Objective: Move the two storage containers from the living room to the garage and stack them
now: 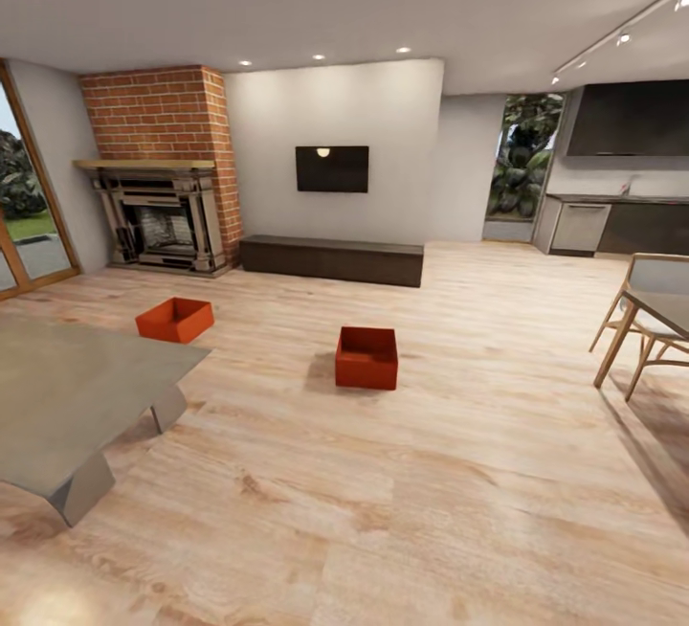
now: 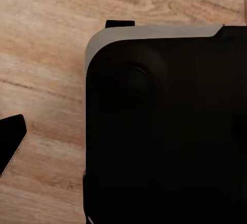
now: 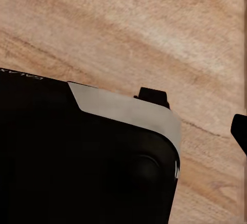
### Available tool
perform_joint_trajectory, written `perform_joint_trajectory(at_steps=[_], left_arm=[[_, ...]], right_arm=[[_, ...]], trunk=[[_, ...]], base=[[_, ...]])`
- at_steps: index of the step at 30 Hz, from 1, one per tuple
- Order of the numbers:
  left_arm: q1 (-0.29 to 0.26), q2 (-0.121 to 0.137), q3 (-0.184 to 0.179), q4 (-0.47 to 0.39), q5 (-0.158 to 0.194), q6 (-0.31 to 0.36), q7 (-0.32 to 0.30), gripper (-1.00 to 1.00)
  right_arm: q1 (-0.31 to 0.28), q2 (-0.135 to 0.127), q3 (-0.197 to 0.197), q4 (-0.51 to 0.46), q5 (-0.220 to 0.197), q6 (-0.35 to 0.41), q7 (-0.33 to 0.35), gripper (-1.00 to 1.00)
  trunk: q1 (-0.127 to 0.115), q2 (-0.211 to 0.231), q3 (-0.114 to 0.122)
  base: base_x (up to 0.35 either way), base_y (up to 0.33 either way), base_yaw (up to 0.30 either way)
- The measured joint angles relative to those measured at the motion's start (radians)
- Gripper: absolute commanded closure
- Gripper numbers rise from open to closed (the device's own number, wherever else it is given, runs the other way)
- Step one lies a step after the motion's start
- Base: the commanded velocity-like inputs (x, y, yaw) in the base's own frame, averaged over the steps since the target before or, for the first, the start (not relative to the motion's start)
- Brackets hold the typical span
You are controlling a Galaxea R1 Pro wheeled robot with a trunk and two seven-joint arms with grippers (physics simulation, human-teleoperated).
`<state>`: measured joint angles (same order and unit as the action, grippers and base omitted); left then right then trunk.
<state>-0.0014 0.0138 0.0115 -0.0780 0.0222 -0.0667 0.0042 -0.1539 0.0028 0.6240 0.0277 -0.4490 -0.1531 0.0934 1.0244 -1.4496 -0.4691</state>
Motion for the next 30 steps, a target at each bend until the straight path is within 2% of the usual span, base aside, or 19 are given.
perform_joint_trajectory(at_steps=[30], left_arm=[[0.000,0.000,0.000,0.000,0.000,0.000,0.000,-1.00]], right_arm=[[0.000,-0.001,0.000,0.000,0.001,-0.001,0.000,-1.00]], trunk=[[0.000,0.000,0.000]], base=[[0.322,0.000,0.000]])
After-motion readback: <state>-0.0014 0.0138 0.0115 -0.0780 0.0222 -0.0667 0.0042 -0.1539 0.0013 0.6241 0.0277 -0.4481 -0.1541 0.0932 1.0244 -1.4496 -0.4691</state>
